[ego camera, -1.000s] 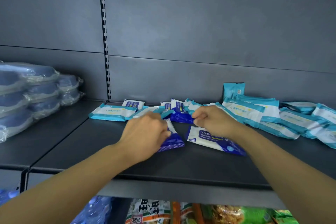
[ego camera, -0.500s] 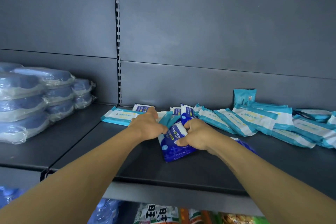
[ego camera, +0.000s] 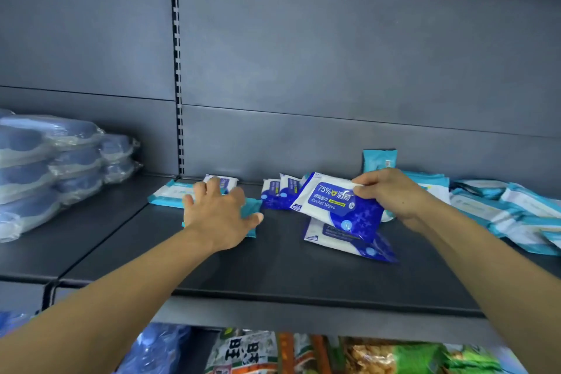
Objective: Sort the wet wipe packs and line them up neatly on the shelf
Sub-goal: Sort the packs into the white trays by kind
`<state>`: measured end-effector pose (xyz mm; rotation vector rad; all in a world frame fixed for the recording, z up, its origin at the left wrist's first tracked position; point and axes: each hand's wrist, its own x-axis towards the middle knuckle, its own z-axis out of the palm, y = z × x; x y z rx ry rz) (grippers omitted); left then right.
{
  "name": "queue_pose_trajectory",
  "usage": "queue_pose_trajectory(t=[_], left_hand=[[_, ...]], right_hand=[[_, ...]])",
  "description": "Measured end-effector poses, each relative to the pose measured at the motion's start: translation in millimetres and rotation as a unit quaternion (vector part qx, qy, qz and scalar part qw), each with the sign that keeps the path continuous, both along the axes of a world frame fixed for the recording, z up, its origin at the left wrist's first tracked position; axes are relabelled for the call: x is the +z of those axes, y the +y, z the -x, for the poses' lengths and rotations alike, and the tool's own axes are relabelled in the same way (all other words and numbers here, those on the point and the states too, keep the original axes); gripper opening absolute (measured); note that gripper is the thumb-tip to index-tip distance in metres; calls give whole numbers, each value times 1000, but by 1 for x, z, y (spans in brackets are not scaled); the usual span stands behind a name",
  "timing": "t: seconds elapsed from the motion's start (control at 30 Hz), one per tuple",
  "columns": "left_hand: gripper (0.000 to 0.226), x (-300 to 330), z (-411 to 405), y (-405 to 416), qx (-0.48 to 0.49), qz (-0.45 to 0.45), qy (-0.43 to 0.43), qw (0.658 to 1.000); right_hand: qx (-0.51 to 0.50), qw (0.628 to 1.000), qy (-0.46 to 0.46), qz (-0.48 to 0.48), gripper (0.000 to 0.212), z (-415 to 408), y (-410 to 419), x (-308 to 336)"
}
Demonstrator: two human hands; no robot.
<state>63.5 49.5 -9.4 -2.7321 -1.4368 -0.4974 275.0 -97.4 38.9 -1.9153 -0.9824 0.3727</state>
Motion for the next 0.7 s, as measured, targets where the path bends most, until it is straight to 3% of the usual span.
queue_pose_trajectory(t=[0.07,0.17,0.33,0.47,0.6,0.7], left_hand=[[43,-4,-16,-7,-68,-16,-35,997],[39,-7,-43,-11,-137,42,-75,987],[40,-1,-69,4,-122,116,-65,984],[38,2,-79,27,-71,140,-59,986],[41,9,-101,43,-47,152,-95,983],[56,5,-123,53,-12,177,-95,980]], right_hand=[[1,1000,14,-15,14,-14,-10,-2],[11,998,55,-30,15,-29,-20,-9],[19,996,-26,81,11,-35,-16,-40],[23,980,-162,115,37,-31,-7,-50],[111,964,-138,200,64,-19,-4,-44],[93,966,-119,208,73,-18,-2,-42]])
